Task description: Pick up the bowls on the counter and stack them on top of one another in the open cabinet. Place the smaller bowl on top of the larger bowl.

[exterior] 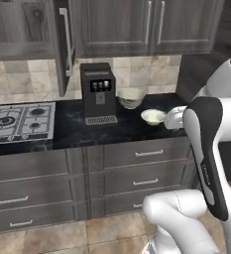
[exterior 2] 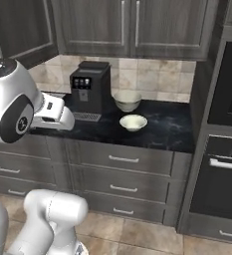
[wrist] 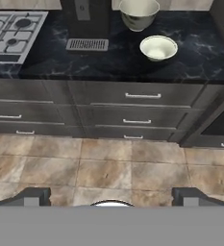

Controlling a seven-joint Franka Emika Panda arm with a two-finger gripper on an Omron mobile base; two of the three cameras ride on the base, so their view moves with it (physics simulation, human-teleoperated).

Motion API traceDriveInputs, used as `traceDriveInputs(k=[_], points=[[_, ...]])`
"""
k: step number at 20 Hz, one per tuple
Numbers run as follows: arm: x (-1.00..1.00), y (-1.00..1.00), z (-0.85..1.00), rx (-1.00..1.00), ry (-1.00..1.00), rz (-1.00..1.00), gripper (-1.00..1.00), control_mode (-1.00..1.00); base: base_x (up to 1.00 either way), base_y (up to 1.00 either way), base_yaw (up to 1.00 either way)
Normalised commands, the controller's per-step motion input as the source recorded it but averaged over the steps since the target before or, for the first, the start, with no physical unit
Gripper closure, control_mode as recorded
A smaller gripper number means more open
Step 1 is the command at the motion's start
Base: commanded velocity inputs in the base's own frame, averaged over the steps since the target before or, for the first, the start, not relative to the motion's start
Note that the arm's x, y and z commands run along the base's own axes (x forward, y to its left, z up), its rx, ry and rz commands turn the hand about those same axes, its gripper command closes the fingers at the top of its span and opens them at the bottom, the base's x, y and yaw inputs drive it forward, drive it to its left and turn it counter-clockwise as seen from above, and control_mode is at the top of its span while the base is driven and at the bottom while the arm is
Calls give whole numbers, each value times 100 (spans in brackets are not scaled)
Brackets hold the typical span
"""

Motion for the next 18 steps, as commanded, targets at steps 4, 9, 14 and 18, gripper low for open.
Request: traceDriveInputs(k=[4, 9, 14, 18], points=[[0, 0, 0, 0, 0, 0, -100, 100, 52, -34, 3], [0, 0, 0, 0, 0, 0, -100, 100, 62, -25, 1], [0, 0, 0, 0, 0, 0, -100, 100, 62, -24, 0], [0, 0, 0, 0, 0, 0, -100, 100, 59, -31, 0]])
